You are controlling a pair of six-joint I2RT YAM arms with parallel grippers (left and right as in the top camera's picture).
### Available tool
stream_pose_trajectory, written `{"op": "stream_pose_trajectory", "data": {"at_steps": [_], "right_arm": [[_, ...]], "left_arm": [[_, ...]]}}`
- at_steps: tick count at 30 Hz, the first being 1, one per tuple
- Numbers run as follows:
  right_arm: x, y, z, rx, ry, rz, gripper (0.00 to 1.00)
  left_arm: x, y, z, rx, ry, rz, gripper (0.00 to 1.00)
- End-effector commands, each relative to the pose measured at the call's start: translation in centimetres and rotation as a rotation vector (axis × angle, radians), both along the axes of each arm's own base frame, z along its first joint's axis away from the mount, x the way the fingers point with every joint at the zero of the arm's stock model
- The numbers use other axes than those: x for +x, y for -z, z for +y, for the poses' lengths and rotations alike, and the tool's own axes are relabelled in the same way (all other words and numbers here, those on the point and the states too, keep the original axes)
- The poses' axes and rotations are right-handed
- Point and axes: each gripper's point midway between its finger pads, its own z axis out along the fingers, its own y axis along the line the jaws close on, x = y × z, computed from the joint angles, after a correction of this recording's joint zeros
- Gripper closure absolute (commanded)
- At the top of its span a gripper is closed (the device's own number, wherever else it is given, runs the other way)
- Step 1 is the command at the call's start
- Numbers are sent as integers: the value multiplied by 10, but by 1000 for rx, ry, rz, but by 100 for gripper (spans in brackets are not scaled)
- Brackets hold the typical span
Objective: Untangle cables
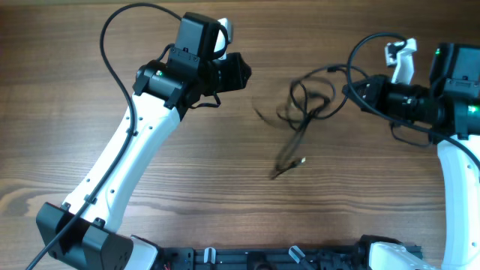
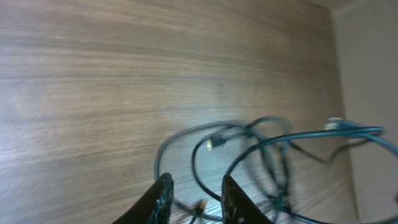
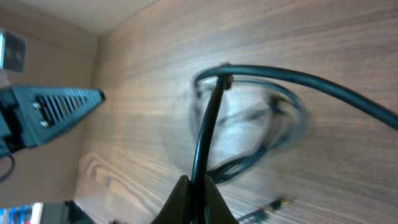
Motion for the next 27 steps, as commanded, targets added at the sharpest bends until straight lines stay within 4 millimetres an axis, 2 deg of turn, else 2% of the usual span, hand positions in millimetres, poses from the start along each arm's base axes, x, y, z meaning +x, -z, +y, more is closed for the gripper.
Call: {"op": "stream_pose_trajectory", "data": {"at_steps": [1,4,8,12,15,19,24,27], "right_arm": [[-10,-11,13,-29,-82,-66,96],[-13,-16,21,5,-125,-83,96],[-20,-28,34,69,-220,-140,96],[-22,-27,35,70,-225,-134,96],[-25,-26,35,70,-234,-127,96],[-27,-25,36,68,-239,-121,96],[-28,-24,36,62,-246,-126,96],[-28,-24,36,62,-246,-127,96]], "left_arm": [[-5,0,-17,-39,106,-16,70],[-2,4,-15,-26,95,-11,57],[-5,10,-25,-38,127,6,50],[-14,19,-61,-125,285,27,42],[-23,14,-91,-261,451,17,37],[-26,8,-119,-402,605,-19,35],[-26,19,-127,-421,634,-5,34],[-31,23,-132,-428,679,-12,39]]}}
